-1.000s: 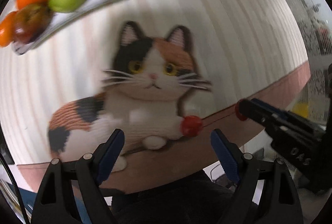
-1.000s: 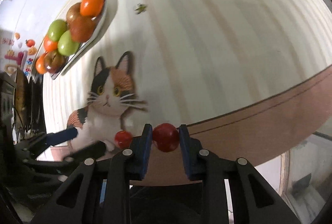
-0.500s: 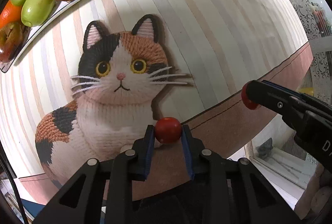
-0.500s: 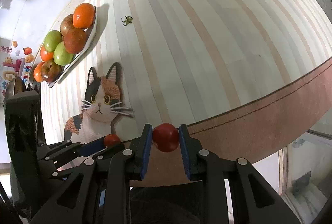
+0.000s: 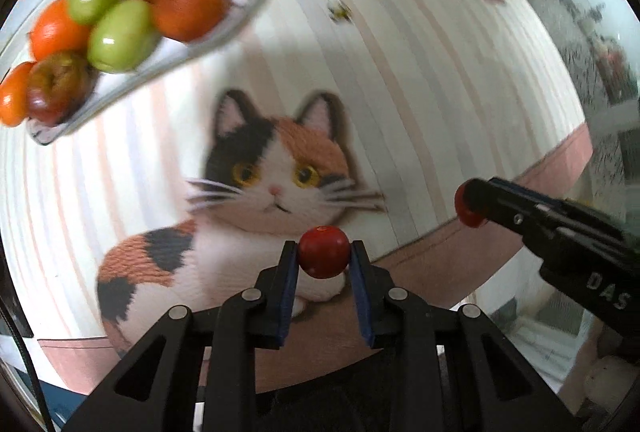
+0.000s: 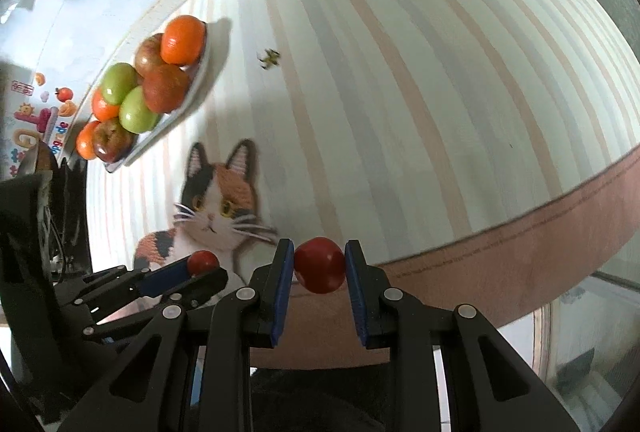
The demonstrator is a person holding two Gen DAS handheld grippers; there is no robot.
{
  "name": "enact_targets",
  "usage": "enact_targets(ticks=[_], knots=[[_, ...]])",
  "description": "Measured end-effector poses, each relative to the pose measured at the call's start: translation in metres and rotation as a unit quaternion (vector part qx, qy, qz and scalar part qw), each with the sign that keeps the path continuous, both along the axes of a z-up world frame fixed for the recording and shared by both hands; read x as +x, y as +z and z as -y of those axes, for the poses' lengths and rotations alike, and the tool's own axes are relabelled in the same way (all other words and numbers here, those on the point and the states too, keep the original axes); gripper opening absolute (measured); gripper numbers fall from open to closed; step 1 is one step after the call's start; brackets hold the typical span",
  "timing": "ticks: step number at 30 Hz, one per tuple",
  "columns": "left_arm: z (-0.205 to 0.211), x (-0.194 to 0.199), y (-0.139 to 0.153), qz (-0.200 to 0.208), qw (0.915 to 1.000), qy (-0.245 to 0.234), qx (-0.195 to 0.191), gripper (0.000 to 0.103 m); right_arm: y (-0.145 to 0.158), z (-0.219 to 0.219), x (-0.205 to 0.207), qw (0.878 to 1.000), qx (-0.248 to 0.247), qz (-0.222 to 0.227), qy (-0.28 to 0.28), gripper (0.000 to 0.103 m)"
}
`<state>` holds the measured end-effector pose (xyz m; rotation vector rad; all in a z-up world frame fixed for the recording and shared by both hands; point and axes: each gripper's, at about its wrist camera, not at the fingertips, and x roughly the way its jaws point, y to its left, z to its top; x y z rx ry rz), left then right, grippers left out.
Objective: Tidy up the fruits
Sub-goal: 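Carry both red tomatoes onto the floral plate and open both tools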
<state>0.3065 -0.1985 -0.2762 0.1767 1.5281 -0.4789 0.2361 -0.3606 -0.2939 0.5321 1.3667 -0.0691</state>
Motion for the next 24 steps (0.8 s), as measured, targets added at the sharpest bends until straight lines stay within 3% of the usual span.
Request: enact_targets(ticks=[7, 14, 17, 24], knots=[[-0.077, 0.049, 0.042, 0.036, 0.9930, 0.108, -0.031, 0.023, 0.019, -0.032, 0.044, 0.998, 0.027, 0.044, 0.040, 0.029], [-0.136, 0.105, 0.029, 0.006, 0.9744, 0.212, -0.075, 0.023, 0.024, -0.099, 0.107, 0.987, 0.049, 0.103, 0.111, 0.028], [-0.143, 0.123, 0.021, -0.002, 0.9705, 0.229, -0.076, 0.023, 0.018, -0.123, 0.132, 0.983, 0.055, 0.109, 0.134, 0.028], [-0.140, 0.141, 0.011, -0.011, 0.9708, 0.230, -0.069, 0.024, -0.001, -0.145, 0.163, 0.980, 0.037, 0.105, 0.164, 0.028]])
